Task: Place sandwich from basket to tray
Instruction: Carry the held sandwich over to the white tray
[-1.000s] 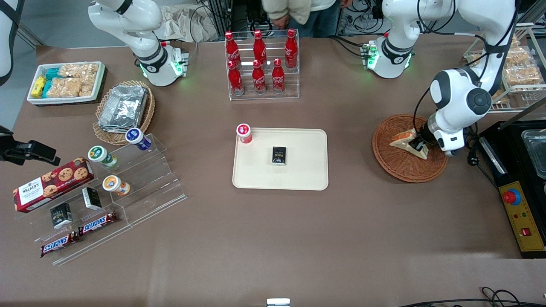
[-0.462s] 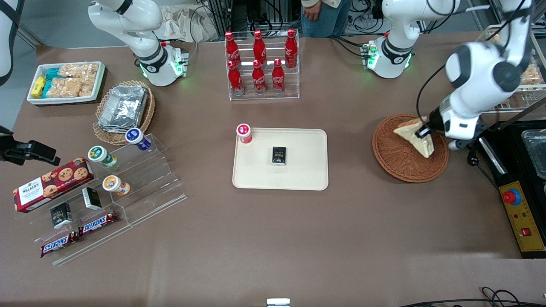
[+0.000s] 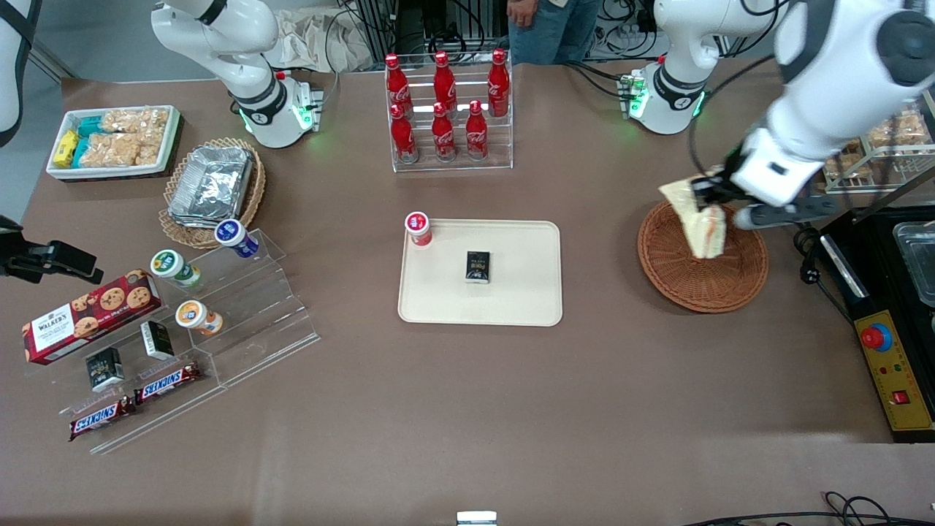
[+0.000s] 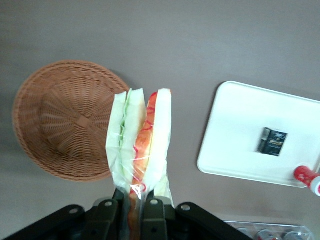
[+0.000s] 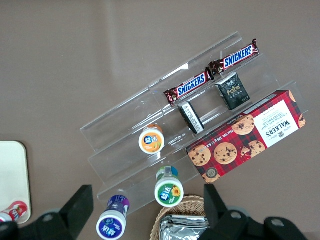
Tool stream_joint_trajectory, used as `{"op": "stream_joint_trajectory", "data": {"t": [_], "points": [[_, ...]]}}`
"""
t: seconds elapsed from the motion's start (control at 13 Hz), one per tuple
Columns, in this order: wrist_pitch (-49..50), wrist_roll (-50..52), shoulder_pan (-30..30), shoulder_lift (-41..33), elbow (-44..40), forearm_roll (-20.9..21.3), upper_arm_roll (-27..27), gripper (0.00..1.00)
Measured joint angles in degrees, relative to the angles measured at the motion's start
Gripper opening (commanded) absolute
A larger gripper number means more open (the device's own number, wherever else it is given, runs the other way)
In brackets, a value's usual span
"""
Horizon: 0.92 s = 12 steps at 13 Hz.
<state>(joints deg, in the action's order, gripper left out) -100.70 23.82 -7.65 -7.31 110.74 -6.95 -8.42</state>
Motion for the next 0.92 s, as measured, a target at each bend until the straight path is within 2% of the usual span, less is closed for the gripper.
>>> {"op": "stream_joint_trajectory", "data": {"t": [0.38, 0.54, 0.69, 0.92], "points": [[-3.91, 3.22, -0.45, 5.00, 0.27, 0.36, -13.38, 0.00], [-6.88, 4.79, -0.49, 9.49, 1.63, 4.56, -18.55, 0.00], [-13.42, 7.49, -0.73, 13.85, 4.27, 8.33, -21.35, 0.00], [-25.11, 8.69, -1.05, 17.74, 10.03, 10.07, -21.74, 0.00]]}}
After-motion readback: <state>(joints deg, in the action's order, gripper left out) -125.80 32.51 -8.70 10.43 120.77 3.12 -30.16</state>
